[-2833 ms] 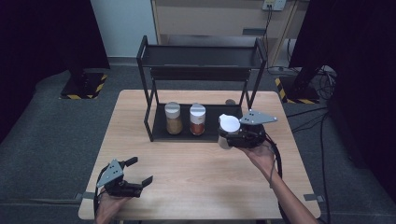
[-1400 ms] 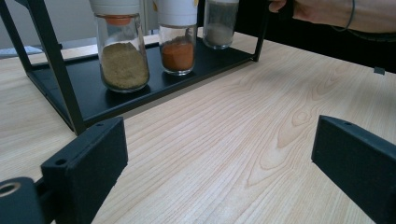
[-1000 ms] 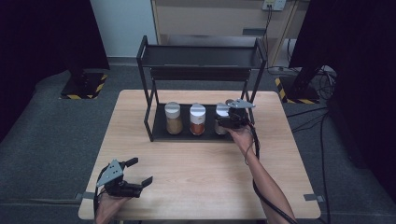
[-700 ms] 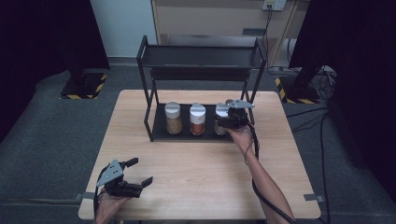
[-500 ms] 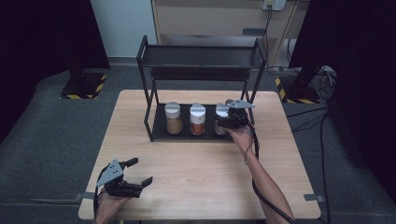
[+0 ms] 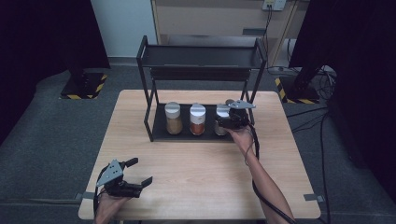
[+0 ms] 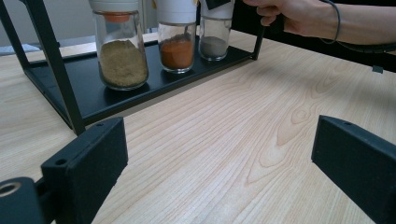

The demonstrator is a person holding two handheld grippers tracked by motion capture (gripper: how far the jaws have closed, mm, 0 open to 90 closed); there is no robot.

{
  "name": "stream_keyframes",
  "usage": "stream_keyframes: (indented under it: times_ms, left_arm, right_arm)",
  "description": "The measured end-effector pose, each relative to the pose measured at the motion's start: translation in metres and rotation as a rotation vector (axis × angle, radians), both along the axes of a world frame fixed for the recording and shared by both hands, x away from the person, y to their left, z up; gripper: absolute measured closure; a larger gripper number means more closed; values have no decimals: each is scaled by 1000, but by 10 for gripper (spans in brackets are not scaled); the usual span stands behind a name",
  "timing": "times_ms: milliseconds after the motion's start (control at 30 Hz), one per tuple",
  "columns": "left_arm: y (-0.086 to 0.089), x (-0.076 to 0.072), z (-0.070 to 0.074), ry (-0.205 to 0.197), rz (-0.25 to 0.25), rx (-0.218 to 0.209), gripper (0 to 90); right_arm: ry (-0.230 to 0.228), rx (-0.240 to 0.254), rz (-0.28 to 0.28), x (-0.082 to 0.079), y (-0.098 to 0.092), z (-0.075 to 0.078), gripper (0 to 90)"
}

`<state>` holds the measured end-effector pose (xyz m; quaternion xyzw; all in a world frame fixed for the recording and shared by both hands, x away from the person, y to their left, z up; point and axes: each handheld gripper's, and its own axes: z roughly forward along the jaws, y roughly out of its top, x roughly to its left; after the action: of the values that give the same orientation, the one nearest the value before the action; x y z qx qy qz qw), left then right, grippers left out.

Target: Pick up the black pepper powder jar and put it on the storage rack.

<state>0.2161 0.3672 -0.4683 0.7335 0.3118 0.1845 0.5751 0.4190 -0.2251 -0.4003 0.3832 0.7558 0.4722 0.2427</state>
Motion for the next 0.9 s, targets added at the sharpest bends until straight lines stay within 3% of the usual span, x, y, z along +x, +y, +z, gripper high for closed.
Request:
stream_keyframes:
  times_ms: [100,233,300,367,633,900]
  left_arm:
    - [0,0,0,0,1,-1,27]
    - [1,0,0,0,2,-3,27]
    - [0,0,0,0,2,-2,27]
    - [0,0,0,-1,1,-1,27]
    - [1,0,0,0,-4,1,27]
    - [1,1,0,1,-7,2,27]
  right_arm:
    - [-3,0,0,0,0,-1,306]
    - [3,31,-11,-1,-3,1,188]
    - [-12,22,-28,-4,-1,4,158]
    - [-10,47,-26,-5,-4,9,130]
    - [-20,50,-7,-10,-6,30,101]
    - [-42,46,37,-26,-12,49,98]
